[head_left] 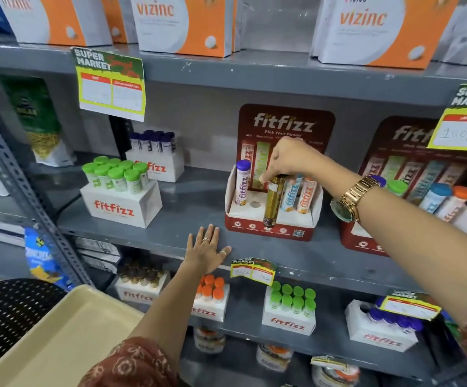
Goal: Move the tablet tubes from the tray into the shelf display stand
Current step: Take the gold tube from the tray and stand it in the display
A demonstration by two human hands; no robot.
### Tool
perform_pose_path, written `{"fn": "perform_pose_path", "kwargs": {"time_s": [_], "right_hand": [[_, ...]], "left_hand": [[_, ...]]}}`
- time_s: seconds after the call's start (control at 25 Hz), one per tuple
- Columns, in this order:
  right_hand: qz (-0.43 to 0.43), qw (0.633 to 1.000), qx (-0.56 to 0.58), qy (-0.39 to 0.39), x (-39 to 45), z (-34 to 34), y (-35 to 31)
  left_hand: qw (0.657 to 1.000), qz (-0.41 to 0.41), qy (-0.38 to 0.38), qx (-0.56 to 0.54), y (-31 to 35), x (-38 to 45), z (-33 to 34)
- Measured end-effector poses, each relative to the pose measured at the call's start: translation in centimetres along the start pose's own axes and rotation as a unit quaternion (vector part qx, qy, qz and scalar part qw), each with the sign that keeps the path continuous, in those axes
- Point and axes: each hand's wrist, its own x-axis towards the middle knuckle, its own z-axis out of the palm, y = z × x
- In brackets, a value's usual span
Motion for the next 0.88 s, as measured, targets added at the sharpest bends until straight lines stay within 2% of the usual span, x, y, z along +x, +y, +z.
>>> {"fn": "perform_pose_path", "kwargs": {"time_s": [0.24,0.44,0.72,0.88], "right_hand": [[0.049,0.995,-0.015,-0.082,-0.4,-0.6,-0.5],[0.040,0.997,-0.065,-0.009,-1.5,-0.6,0.4],[0.059,0.996,-0.066,0.024,-3.1,-2.4,3.5],[0.100,0.992,-0.077,0.029,-4.8,-3.8,6.4]], "left_hand": [[1.000,0.003,-0.001,0.005,0.1,-0.1,-0.1],[1.000,0.016,0.000,-0.001,0.2,-0.3,-0.5],[0.978,0.112,0.154,-0.080,5.2,-1.5,-1.0],[0.965,0.204,0.155,-0.057,10.2,-2.1,-0.7]]}}
